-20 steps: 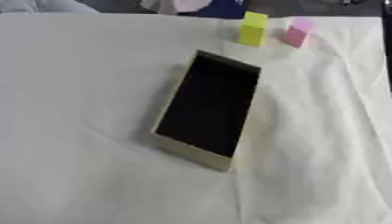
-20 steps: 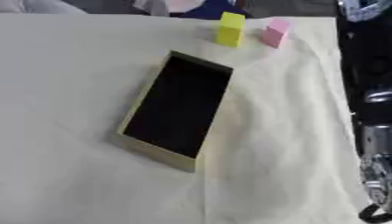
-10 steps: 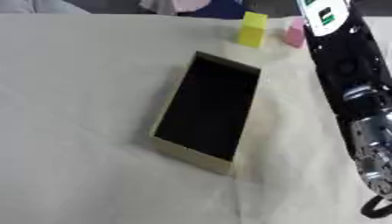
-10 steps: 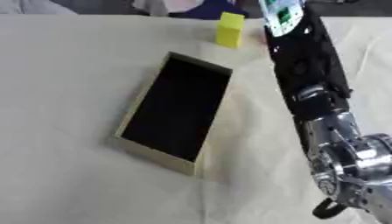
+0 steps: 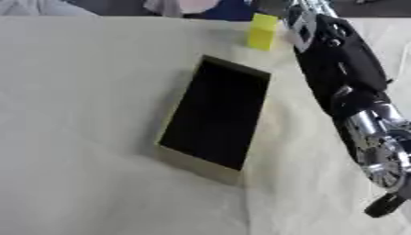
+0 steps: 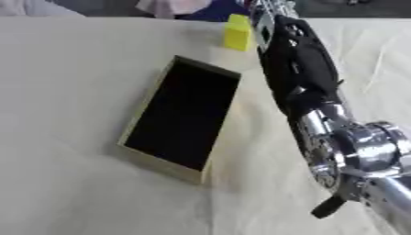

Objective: Pick up objects on the table and place them in the box.

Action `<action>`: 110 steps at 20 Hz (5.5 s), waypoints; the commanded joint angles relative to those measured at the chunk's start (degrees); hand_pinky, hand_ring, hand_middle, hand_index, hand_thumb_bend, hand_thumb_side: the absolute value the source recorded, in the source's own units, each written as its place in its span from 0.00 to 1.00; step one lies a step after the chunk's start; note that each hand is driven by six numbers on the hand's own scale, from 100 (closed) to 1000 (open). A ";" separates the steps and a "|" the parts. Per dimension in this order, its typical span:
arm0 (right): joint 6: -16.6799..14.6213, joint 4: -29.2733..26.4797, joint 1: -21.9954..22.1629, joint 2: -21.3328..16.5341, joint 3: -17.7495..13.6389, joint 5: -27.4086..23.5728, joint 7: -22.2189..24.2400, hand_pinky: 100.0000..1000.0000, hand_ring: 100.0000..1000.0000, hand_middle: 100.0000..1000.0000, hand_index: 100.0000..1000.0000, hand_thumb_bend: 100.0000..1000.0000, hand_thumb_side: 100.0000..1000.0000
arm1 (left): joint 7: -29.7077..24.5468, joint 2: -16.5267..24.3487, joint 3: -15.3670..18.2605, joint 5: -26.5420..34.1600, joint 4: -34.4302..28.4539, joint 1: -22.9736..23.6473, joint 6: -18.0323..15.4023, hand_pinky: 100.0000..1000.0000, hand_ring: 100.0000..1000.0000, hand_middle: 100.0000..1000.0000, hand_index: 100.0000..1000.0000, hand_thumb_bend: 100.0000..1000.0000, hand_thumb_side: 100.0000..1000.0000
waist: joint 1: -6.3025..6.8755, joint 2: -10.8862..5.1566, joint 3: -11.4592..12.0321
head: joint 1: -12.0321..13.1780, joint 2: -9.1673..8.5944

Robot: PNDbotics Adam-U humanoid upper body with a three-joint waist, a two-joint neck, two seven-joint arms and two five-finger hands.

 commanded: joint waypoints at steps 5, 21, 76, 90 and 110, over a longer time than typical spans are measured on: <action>-1.35 -7.21 -0.22 -0.77 -4.71 9.33 7.65 0.89 0.95 0.91 0.91 0.00 1.00 | -0.17 1.20 0.19 -0.06 -1.15 -0.46 -0.16 0.66 0.71 0.72 0.84 0.27 0.73 | 0.41 -1.14 -0.33 | 0.07 -0.83; -0.24 -11.23 1.94 -7.74 -9.53 14.16 18.79 0.90 0.95 0.92 0.91 0.00 1.00 | 0.11 1.59 0.49 -0.45 -1.15 -0.15 -0.21 0.66 0.71 0.72 0.84 0.27 0.73 | 0.06 -1.70 -0.76 | 0.67 -0.53; -26.69 4.79 7.24 -25.76 7.03 -19.91 32.48 0.94 0.98 0.94 0.98 0.00 0.48 | 0.80 2.34 0.91 -1.32 -1.15 0.69 -0.12 0.66 0.71 0.72 0.84 0.27 0.72 | -0.70 -2.30 -2.08 | 1.61 -1.20; -27.57 6.94 5.33 -20.42 8.41 -19.09 31.33 0.92 0.97 0.96 1.00 0.14 0.16 | 0.53 1.99 0.70 -1.01 -1.15 0.27 -0.12 0.65 0.71 0.72 0.84 0.27 0.71 | -0.48 -2.17 -1.20 | 0.66 -1.54; -24.56 3.70 3.99 -15.88 7.49 -15.96 29.76 0.93 0.97 0.97 1.00 0.16 0.00 | 0.20 1.75 0.57 -0.75 -1.15 0.03 -0.10 0.65 0.71 0.72 0.84 0.27 0.70 | -0.61 -1.97 -0.62 | 0.35 -1.27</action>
